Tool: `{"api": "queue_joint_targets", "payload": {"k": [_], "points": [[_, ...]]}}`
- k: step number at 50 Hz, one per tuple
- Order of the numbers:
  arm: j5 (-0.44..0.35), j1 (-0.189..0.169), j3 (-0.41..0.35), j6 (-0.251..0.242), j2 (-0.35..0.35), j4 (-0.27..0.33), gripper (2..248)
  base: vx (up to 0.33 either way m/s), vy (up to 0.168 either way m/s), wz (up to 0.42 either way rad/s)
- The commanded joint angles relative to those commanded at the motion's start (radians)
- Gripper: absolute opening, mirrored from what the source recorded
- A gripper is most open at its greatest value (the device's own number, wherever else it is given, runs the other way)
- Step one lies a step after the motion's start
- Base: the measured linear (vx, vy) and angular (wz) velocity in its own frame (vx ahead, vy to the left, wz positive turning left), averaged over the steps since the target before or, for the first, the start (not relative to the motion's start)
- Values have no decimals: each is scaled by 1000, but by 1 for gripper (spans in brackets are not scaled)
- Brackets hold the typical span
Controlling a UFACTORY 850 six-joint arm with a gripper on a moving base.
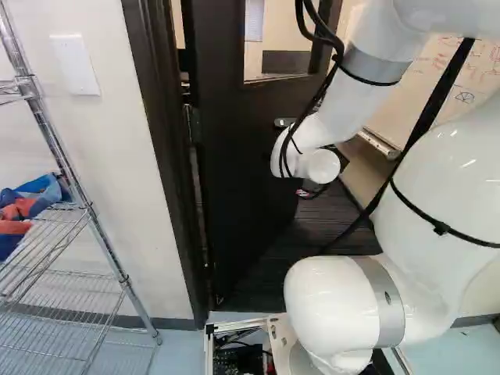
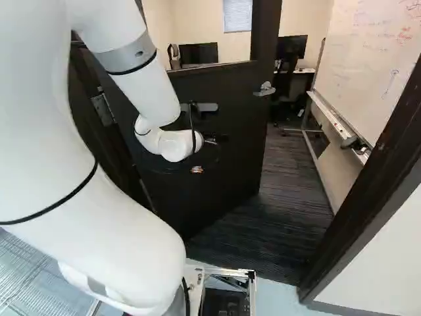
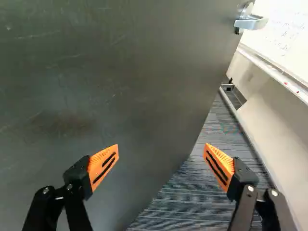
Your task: Open the door and move inside
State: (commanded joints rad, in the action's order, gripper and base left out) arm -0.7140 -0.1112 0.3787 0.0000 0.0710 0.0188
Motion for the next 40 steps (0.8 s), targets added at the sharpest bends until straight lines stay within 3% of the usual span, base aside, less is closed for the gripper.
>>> {"api": "queue_joint_targets", "payload": {"k": [30, 40], "points": [[0, 3, 6, 0, -7, -1, 247, 51, 21, -7], [0, 7, 11, 0, -12, -33, 247, 0, 0, 0]]}}
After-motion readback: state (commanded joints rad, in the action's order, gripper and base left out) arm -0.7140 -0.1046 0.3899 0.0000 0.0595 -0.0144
